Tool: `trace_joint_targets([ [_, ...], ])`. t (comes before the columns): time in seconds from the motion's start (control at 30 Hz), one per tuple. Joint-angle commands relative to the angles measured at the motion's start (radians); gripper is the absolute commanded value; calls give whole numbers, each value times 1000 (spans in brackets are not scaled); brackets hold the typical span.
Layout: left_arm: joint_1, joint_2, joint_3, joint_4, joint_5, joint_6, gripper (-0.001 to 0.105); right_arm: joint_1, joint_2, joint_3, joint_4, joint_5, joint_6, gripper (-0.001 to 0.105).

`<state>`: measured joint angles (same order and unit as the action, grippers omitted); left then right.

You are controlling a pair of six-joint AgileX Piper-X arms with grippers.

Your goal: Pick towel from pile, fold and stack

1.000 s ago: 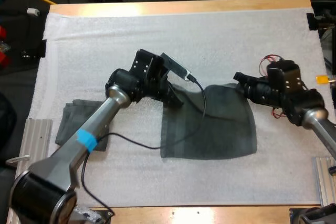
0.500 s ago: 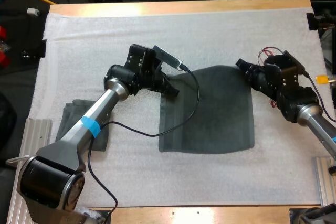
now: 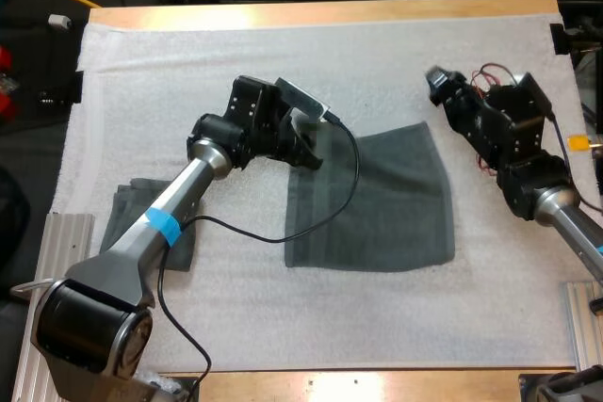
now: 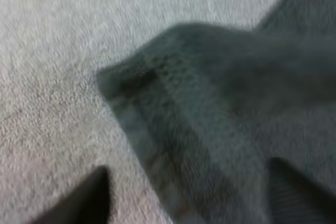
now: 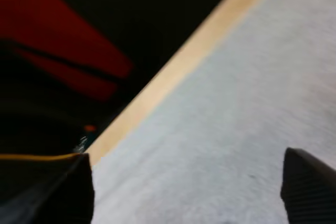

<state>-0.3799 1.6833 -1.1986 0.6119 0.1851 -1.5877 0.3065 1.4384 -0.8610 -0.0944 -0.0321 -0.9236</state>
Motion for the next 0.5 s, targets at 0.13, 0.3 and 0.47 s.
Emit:
trace_joint_targets([
  [0.13, 3, -97, -12, 81, -2, -3, 62, 0, -81, -5, 23, -133, -118, 59],
  [0.3, 3, -221, -12, 204, -2, -6, 62, 0, -195, -5, 185, -211, -182, 59],
  [0.47, 3, -345, -12, 325, -2, -8, 62, 3, -321, -5, 384, -220, -261, 59],
])
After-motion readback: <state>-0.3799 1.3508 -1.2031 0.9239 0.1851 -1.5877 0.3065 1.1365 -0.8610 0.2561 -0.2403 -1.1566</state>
